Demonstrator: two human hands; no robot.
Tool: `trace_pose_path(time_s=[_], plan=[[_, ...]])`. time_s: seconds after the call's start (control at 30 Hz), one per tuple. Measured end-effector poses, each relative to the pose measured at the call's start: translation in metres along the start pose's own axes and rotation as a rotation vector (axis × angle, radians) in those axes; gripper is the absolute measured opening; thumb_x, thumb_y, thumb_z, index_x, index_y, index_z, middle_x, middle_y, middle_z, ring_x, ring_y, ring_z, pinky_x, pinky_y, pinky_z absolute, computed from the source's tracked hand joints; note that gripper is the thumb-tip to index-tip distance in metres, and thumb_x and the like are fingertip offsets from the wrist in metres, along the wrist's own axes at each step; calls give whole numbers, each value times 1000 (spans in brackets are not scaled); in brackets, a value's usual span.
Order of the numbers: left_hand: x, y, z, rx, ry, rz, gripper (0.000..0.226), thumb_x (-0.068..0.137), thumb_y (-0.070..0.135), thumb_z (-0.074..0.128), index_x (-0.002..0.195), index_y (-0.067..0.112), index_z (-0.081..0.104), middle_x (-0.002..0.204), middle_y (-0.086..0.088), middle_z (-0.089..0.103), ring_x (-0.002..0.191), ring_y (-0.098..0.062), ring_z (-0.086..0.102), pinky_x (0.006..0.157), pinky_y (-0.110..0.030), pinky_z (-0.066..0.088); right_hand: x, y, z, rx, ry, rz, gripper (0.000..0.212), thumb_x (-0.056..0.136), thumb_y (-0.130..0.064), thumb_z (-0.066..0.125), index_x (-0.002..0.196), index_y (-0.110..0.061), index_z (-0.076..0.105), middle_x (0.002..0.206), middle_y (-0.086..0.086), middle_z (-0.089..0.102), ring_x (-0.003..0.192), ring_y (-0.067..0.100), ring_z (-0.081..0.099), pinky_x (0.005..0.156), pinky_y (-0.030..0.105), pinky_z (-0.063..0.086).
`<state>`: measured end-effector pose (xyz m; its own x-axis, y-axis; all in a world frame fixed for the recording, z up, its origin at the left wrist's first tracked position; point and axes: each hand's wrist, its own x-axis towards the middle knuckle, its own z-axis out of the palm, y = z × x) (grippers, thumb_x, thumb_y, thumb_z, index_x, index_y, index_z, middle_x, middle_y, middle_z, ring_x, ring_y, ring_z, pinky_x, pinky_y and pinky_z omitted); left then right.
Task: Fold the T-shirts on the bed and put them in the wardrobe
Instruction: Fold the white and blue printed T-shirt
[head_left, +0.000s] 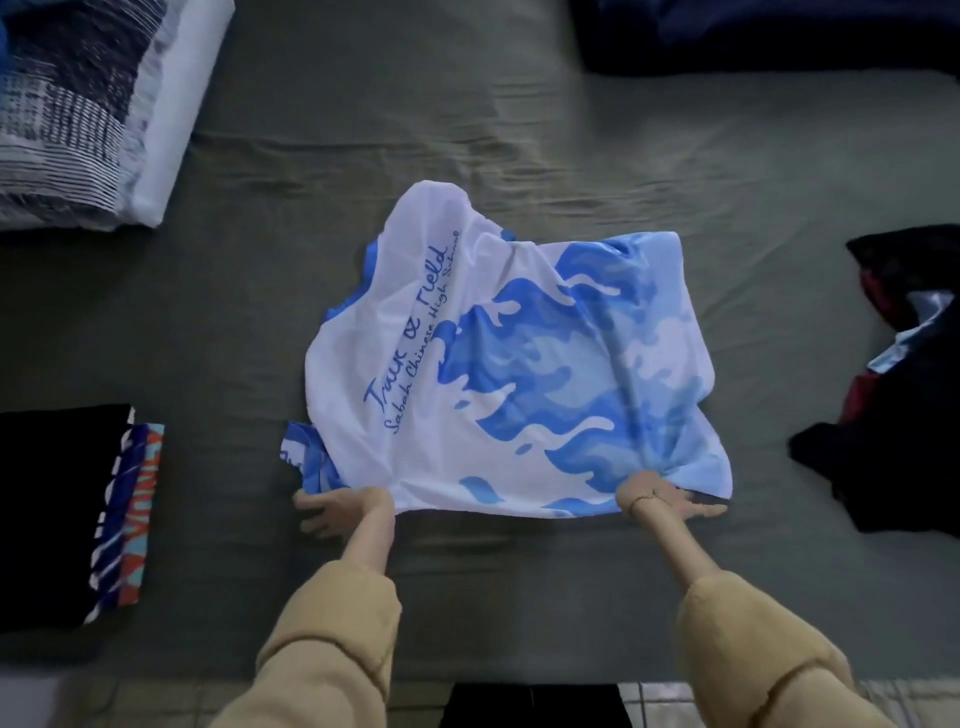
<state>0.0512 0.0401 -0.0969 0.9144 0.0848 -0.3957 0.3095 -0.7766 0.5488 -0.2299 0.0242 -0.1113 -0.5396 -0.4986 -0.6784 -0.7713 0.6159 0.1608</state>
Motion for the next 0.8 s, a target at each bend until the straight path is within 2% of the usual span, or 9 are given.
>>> trace_pose_path(time_s=[0.07, 0.13, 0.2, 0.3, 0.4, 0.5, 0.53, 0.67, 0.8], plan=[[2, -13, 4, 264, 32, 415, 58, 88, -2, 50, 141, 13, 32, 150, -19, 22, 132, -37, 29, 105, -54, 26, -2, 1, -1, 79, 38, 111, 41, 94, -27, 38, 130, -10, 48, 143, 16, 38, 130, 35, 37, 110, 57, 13], [-3, -22, 7, 439, -110, 707, 69, 80, -8, 55, 142, 11, 29, 152, -21, 16, 135, -39, 22, 110, -57, 13, -6, 9, -4, 256, 168, 163, 42, 96, -24, 35, 131, -4, 45, 139, 21, 38, 125, 36, 42, 108, 49, 23], [-18, -26, 13, 683, -228, 927, 75, 77, -6, 60, 141, 13, 26, 151, -20, 14, 137, -38, 18, 113, -55, 4, 2, 16, -2, 457, 208, 201, 41, 96, -23, 38, 130, -1, 43, 135, 23, 39, 120, 38, 46, 101, 45, 31], [-42, -34, 31, 799, -329, 1203, 62, 79, 0, 62, 132, 15, 35, 138, -16, 31, 127, -31, 30, 106, -46, 26, 8, 29, -12, 662, 258, 241, 43, 92, -11, 46, 134, -3, 36, 134, 24, 36, 114, 43, 49, 92, 44, 40], [-64, -34, 45, 813, -462, 1360, 51, 83, -1, 51, 130, 15, 38, 128, -10, 40, 116, -25, 39, 92, -35, 37, 13, 43, -20, 890, 280, 267, 49, 88, -4, 53, 132, -7, 32, 135, 24, 36, 110, 45, 51, 89, 44, 41], [-85, -40, 63, 795, -671, 1485, 41, 88, 2, 44, 128, 13, 39, 128, -6, 43, 117, -23, 44, 90, -29, 40, 25, 60, -30, 1017, 328, 253, 62, 81, -1, 60, 134, -10, 29, 130, 25, 44, 108, 42, 53, 87, 41, 41], [-93, -41, 68, 802, -732, 1521, 37, 90, 4, 43, 126, 13, 41, 127, -5, 44, 117, -22, 45, 91, -28, 41, 29, 66, -33, 984, 318, 229, 61, 81, -3, 62, 133, -9, 32, 126, 26, 49, 108, 41, 54, 85, 40, 42], [-126, -50, 82, 759, -967, 1586, 31, 83, 4, 48, 114, 10, 48, 114, -7, 51, 108, -26, 49, 87, -31, 38, 44, 97, -33, 730, 208, 175, 31, 87, -16, 57, 113, 1, 57, 118, 25, 58, 107, 39, 56, 84, 40, 46], [-159, -57, 95, 782, -1045, 1692, 30, 85, 4, 48, 114, 9, 47, 115, -7, 50, 111, -24, 46, 89, -29, 34, 45, 118, -19, 547, 127, 250, 41, 92, -34, 51, 119, -3, 55, 125, 20, 56, 115, 34, 54, 98, 41, 37]])
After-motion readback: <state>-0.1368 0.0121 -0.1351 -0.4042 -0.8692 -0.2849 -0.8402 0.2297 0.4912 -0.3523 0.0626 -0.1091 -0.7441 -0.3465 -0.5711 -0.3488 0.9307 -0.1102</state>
